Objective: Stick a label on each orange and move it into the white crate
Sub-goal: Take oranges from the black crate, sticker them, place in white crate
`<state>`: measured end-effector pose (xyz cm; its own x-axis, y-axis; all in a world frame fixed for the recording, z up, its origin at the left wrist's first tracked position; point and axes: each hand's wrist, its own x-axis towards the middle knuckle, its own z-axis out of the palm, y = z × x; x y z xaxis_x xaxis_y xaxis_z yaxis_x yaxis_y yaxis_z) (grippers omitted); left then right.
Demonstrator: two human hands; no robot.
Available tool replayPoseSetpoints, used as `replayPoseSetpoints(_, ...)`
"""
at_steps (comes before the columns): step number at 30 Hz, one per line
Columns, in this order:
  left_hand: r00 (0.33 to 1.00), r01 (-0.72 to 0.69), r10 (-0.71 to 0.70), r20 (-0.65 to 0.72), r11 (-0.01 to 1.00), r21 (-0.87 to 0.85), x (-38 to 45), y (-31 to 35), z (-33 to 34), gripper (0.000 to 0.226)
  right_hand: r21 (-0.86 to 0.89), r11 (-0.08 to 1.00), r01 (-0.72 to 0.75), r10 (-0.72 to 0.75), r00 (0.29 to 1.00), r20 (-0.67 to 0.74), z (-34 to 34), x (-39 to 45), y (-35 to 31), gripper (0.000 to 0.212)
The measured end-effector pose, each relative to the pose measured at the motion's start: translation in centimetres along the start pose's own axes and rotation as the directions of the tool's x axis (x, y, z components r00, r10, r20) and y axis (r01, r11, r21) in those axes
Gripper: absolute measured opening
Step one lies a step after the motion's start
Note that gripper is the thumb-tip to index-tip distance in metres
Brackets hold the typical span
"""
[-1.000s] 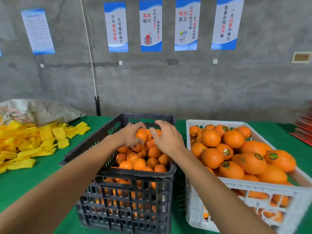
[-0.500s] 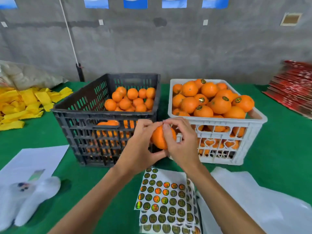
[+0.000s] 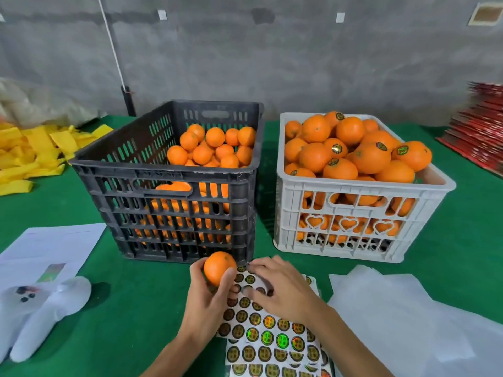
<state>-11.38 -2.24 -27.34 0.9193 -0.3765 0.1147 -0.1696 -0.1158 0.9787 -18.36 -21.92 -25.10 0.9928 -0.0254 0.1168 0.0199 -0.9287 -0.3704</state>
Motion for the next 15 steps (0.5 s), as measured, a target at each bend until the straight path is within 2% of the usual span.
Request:
replayPoseSetpoints(2, 0.999, 0.004, -0.002, 0.036, 0.999, -0.051, 0.0, -0.1, 0.1, 0.066, -0.093, 0.995, 0.023, -0.021, 1.0, 0.024, 0.4, 0.4, 0.2, 0.075)
replayPoseSetpoints(5, 0.996, -0.022, 0.025, 0.086, 0.999, -0.032, -0.1, -0.1, 0.3, 0.056, -0.078, 0.997, 0.017, -0.015, 1.0, 0.024, 0.7, 0.6, 0.8, 0.081)
replayPoseSetpoints(7, 0.995, -0.025, 0.028, 0.093, 0.999, -0.028, -0.1, -0.1, 0.4, 0.05, -0.04, 0.999, 0.018, -0.017, 1.0, 0.018, 0.8, 0.5, 1.1, 0.075)
replayPoseSetpoints(11, 0.994, -0.015, 0.018, 0.11, 0.999, -0.031, 0.0, -0.2, 0.6, 0.047, 0.041, 0.999, 0.023, -0.022, 0.999, -0.028, 0.6, 0.5, 1.2, 0.048)
replayPoseSetpoints(15, 0.992, -0.017, 0.02, 0.124, 1.0, -0.02, 0.0, -0.4, 0.7, 0.047, 0.049, 0.999, 0.018, -0.015, 0.998, -0.066, 0.7, 0.5, 1.0, 0.049)
